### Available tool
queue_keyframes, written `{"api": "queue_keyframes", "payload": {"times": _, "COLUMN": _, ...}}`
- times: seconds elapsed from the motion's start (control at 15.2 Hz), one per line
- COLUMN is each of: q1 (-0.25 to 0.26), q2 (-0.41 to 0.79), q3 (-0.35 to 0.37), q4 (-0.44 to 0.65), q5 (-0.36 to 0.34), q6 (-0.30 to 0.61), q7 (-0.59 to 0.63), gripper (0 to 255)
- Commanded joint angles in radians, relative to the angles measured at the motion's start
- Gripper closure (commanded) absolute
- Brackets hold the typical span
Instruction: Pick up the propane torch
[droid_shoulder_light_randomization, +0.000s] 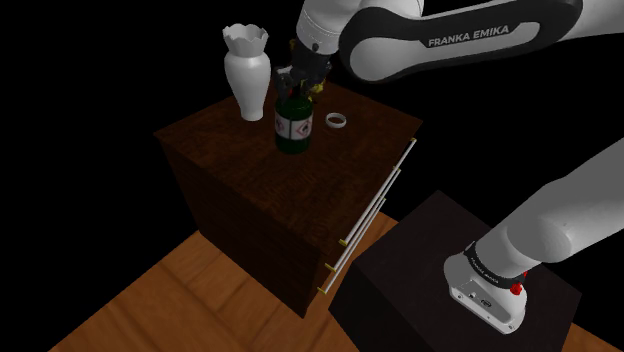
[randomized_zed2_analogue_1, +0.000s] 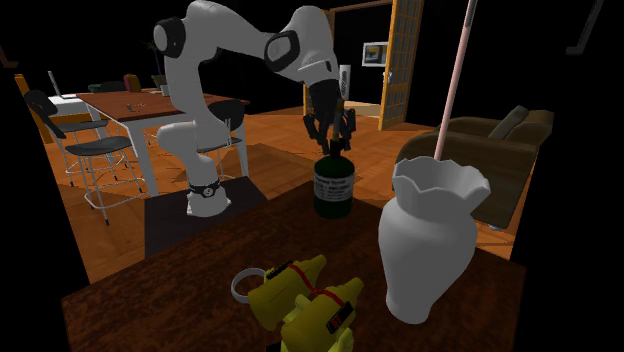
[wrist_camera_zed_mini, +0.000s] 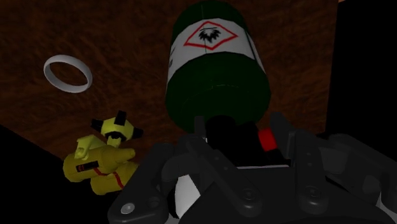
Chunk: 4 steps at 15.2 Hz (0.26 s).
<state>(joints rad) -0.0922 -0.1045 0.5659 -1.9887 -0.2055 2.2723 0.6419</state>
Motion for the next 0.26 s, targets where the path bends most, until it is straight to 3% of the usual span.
{"api": "queue_keyframes", "payload": {"times": 0.0, "q1": 0.000, "q2": -0.004, "q3": -0.001, "q4": 0.023, "q5": 0.006, "q6": -0.024, "q7": -0.008, "gripper": 255}}
{"api": "queue_keyframes", "payload": {"times": 0.2, "q1": 0.001, "q2": -0.005, "q3": -0.002, "q4": 0.037, "q5": 0.010, "q6": -0.038, "q7": -0.013, "gripper": 255}}
